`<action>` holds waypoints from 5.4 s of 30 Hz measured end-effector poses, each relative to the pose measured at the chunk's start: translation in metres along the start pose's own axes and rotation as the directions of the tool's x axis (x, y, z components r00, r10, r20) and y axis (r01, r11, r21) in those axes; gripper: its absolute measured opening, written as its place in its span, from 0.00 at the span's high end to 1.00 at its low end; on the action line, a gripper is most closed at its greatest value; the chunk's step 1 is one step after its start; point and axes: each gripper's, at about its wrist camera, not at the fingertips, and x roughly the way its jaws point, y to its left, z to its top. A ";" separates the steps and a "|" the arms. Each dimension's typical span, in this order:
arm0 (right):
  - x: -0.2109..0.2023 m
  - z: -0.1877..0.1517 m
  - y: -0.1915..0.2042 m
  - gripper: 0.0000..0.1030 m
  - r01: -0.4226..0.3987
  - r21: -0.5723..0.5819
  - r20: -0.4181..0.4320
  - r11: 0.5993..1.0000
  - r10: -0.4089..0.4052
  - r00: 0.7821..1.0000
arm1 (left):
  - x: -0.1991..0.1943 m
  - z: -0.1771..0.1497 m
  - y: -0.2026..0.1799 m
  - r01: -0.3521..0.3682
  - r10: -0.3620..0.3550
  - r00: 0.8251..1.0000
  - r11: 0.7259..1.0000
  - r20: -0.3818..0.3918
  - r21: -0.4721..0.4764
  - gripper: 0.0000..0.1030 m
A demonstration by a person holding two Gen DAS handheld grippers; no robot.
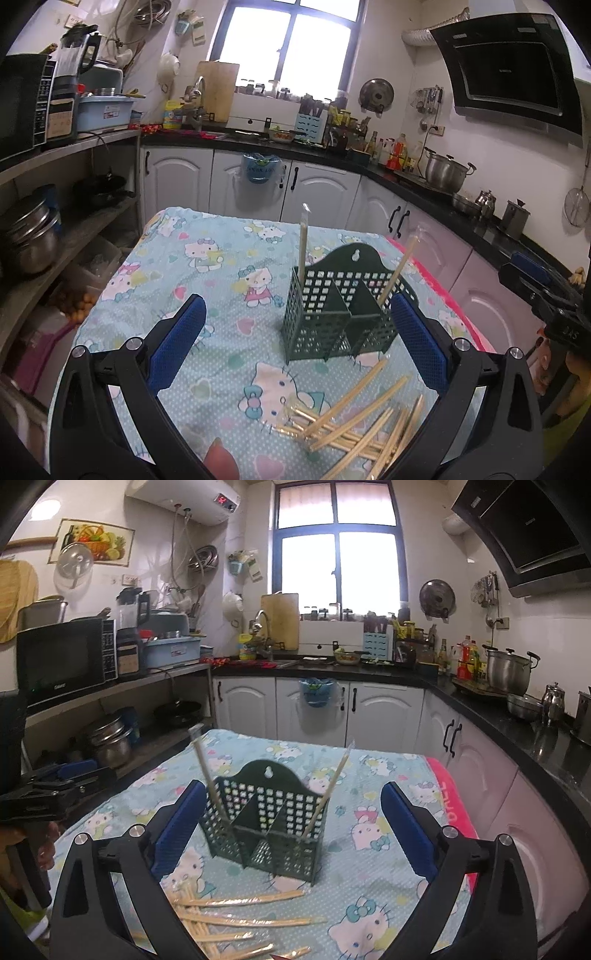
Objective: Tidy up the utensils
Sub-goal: 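Withdraw both tools from the caddy back toward the chopstick pile, then close the left tool on a chopstick while the right tool grasps another chopstick, then lift both held chopsticks and carry them above the green caddy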
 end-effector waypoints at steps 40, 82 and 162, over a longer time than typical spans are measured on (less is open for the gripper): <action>0.009 -0.102 -0.011 0.08 0.042 0.039 -0.267 0.998 -0.030 0.963 | 0.030 -0.092 0.015 0.037 -0.045 0.973 0.999 -0.227 -0.039 0.10; 0.108 -0.146 -0.049 0.51 0.032 0.145 -0.492 0.989 0.044 0.870 | 0.092 -0.136 0.044 0.107 -0.225 0.879 0.952 -0.420 -0.286 0.71; 0.098 -0.041 -0.035 0.98 -0.091 0.409 -0.292 0.908 0.224 0.930 | 0.034 -0.069 0.084 0.088 -0.139 0.972 0.962 -0.187 -0.259 1.00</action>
